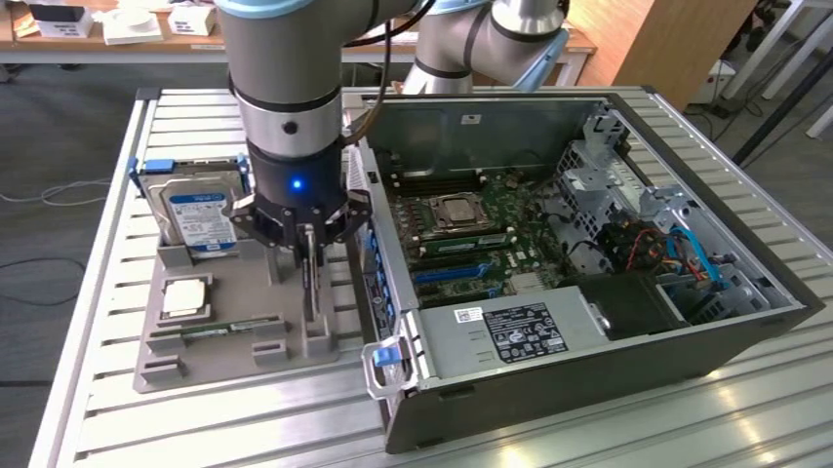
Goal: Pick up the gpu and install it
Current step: 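Pick up the gpu and move the gpu toward the slot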
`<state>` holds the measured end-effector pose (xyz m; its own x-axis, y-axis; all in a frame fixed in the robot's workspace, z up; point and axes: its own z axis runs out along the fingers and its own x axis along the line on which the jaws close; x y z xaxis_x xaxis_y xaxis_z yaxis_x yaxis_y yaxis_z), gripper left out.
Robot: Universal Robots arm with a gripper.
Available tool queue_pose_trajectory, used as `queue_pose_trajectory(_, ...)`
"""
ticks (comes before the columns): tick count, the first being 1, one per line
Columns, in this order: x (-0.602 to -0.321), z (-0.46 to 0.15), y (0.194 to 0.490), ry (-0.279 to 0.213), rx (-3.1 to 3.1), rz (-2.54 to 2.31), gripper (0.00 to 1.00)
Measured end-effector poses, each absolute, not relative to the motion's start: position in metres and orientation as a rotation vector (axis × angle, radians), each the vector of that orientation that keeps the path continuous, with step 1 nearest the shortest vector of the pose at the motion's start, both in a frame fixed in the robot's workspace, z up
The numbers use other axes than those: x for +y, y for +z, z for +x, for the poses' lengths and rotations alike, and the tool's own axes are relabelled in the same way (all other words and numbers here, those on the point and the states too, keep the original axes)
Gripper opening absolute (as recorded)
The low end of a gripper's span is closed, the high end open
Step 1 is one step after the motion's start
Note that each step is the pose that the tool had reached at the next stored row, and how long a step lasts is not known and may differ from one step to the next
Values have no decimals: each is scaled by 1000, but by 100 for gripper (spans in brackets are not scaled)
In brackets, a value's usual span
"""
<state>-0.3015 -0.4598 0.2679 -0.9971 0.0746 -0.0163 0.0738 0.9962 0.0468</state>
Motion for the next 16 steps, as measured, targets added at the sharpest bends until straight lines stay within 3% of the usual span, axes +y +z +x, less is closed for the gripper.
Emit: queue_pose_trajectory(16, -460, -301, 283, 72, 3121, 116, 27)
